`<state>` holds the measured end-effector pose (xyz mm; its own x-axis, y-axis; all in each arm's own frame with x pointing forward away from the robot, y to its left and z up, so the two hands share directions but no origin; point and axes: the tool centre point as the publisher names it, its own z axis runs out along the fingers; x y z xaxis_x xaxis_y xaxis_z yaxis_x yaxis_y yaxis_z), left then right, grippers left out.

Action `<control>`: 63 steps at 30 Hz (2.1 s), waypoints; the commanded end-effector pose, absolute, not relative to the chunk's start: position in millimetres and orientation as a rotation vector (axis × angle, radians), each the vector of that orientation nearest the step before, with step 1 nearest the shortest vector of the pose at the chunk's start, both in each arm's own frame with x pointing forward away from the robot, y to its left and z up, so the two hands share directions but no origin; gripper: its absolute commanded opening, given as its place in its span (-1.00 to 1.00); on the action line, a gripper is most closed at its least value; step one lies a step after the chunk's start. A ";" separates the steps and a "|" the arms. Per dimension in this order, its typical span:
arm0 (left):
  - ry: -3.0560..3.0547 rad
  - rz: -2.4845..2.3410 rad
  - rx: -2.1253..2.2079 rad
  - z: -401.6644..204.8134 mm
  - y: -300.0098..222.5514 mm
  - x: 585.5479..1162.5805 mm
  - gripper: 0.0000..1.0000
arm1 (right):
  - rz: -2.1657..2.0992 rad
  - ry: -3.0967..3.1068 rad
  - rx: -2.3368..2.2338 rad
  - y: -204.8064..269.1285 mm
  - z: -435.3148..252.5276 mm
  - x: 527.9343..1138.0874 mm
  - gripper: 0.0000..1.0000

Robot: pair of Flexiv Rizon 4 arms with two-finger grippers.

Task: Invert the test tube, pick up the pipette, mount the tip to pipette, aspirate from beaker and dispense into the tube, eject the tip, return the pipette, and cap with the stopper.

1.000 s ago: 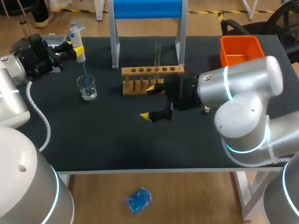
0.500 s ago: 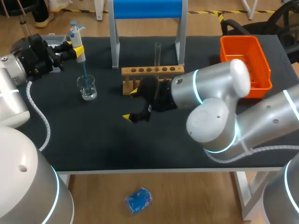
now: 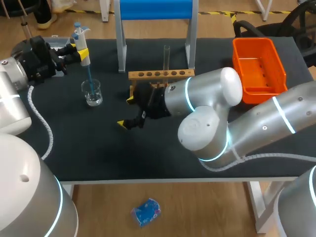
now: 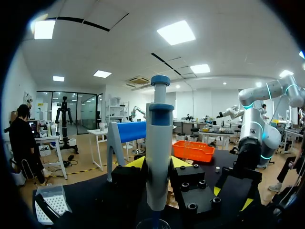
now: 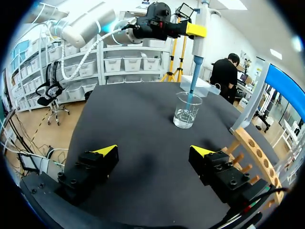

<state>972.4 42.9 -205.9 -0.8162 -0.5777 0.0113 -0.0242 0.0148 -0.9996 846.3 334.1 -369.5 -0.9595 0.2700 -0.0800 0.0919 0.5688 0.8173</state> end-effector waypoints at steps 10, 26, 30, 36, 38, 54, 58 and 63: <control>1.894 -1.855 -0.614 -206.2 42.5 972.2 -1.00 | 1.365 2.568 0.305 359.4 -389.6 855.1 1.00; 1.894 -1.855 -0.614 -206.2 42.5 972.2 -1.00 | 1.365 2.568 0.305 359.4 -389.6 855.1 1.00; 1.894 -1.855 -0.614 -206.2 42.5 972.2 -1.00 | 1.365 2.568 0.305 359.4 -389.6 855.1 1.00; 1.896 -1.850 -0.616 -209.6 42.9 972.0 -1.00 | 1.365 2.568 0.305 359.4 -389.6 855.1 1.00; 1.897 -1.846 -0.614 -211.8 43.0 971.2 -1.00 | 1.365 2.568 0.305 359.4 -389.6 855.1 1.00; 1.899 -1.838 -0.608 -224.2 41.2 971.0 -1.00 | 1.365 2.568 0.305 359.4 -389.6 855.1 1.00; 1.896 -1.837 -0.608 -225.4 41.1 971.7 -1.00 | 1.365 2.568 0.305 359.4 -389.6 855.1 1.00; 1.896 -1.837 -0.608 -225.4 41.1 971.7 -1.00 | 1.365 2.568 0.305 359.4 -389.6 855.1 1.00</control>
